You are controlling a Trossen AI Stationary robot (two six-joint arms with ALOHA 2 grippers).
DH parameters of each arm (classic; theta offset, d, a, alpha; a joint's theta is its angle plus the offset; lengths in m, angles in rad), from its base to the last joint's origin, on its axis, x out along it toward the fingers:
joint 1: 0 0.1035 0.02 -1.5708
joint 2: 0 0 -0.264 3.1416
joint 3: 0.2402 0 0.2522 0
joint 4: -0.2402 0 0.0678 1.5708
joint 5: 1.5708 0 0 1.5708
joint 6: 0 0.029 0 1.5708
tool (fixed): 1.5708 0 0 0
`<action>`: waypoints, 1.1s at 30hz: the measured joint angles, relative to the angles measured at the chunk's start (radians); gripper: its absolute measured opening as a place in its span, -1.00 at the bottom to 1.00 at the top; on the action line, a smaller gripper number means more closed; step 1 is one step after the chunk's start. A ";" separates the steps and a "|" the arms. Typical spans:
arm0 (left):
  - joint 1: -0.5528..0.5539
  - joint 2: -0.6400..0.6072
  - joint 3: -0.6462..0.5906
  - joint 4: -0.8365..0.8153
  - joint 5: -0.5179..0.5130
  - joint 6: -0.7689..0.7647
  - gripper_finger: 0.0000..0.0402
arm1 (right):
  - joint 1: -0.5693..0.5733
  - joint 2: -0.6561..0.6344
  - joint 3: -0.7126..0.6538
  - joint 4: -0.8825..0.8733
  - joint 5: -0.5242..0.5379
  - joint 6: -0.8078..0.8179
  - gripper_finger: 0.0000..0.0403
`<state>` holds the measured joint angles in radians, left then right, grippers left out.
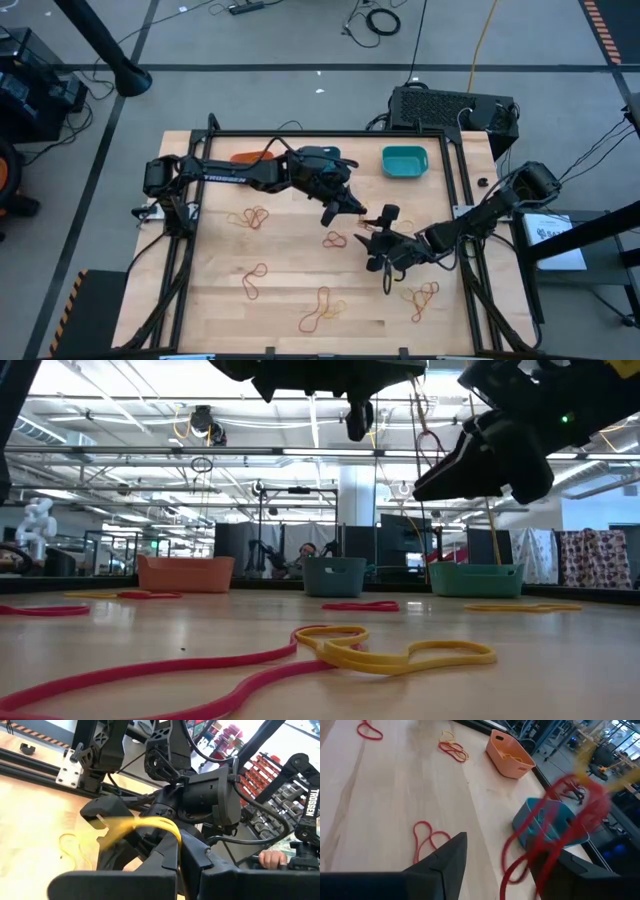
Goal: Sort rubber bands into baskets
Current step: Put the yellow rubber band into the orange bin
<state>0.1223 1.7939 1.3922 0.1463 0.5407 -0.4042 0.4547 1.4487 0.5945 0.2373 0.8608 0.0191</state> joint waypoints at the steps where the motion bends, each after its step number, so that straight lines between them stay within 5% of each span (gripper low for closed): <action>1: 0.000 0.000 0.000 0.000 0.000 0.000 -0.99 | 0.001 0.000 0.000 0.000 -0.002 0.002 -0.04; 5: 0.000 0.000 0.000 -0.001 0.000 0.001 -0.99 | 0.001 0.000 0.000 -0.001 -0.003 0.002 -0.18; 13: 0.000 0.000 0.000 -0.038 0.000 0.030 -0.99 | 0.001 0.000 0.000 -0.014 -0.004 -0.013 -0.94; 20: -0.004 0.001 0.000 -0.105 0.000 0.071 -0.99 | 0.001 0.000 0.000 -0.183 -0.002 0.085 -0.99; 33: -0.005 0.002 0.000 -0.211 0.000 0.132 -0.99 | 0.000 0.000 0.000 -0.779 0.001 0.707 -1.00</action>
<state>0.1173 1.7954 1.3922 -0.0650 0.5407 -0.2722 0.4548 1.4487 0.5945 -0.5418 0.8618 0.7264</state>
